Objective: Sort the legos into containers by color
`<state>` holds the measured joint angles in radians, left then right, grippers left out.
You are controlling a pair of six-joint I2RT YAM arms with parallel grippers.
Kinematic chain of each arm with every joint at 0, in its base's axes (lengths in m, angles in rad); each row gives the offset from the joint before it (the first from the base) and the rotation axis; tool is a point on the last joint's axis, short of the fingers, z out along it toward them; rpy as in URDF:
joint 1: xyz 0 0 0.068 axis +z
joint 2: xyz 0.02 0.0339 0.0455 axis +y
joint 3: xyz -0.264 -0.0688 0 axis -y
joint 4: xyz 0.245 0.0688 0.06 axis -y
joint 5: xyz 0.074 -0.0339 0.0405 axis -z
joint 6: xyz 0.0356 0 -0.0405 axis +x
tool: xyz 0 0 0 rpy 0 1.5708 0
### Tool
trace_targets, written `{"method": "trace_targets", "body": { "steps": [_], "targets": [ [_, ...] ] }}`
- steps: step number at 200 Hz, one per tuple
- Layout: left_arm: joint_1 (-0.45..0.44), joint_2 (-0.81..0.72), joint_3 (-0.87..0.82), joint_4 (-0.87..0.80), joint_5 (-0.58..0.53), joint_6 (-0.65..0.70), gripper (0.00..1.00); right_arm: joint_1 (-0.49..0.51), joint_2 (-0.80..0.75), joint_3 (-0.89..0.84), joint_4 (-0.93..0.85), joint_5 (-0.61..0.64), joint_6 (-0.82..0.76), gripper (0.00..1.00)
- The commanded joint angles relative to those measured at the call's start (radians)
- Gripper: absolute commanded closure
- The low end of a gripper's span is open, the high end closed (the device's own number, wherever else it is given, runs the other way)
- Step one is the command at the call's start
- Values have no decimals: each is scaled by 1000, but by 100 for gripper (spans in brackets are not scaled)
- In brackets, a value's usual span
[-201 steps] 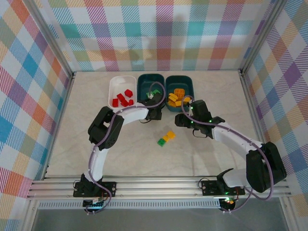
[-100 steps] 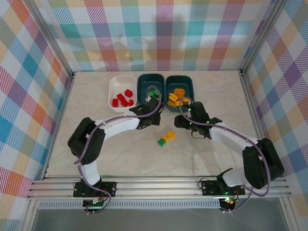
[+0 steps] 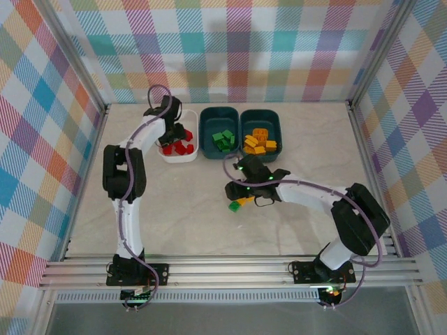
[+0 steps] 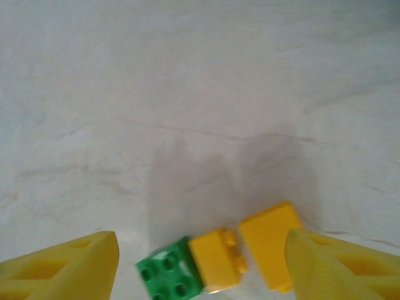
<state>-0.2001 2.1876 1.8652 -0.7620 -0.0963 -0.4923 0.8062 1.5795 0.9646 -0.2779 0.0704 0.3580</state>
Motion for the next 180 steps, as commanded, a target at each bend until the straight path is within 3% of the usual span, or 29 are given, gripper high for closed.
{"method": "trace_targets", "body": {
  "steps": [1,26,79,101,122,151,180],
  "targets": [
    [-2,12,81,-118,62,-2,20,63,61,61,-110,78,-88,32],
    [-9,-111,-57,-19,137,-40,5,122,140,108,-157,134,-111,38],
    [-39,-604,-669,259,210,-141,4,208,207,119,-197,172,-78,45],
    [-48,-777,-848,288,222,-164,4,248,205,117,-202,157,-48,49],
    [-51,-910,-925,261,195,-164,0,279,183,117,-193,157,-8,50],
    [-51,-1000,-877,176,190,-126,0,286,132,115,-175,203,27,51],
    [-52,-1079,-918,154,217,-126,0,285,94,97,-189,272,16,39]
  ]
}}
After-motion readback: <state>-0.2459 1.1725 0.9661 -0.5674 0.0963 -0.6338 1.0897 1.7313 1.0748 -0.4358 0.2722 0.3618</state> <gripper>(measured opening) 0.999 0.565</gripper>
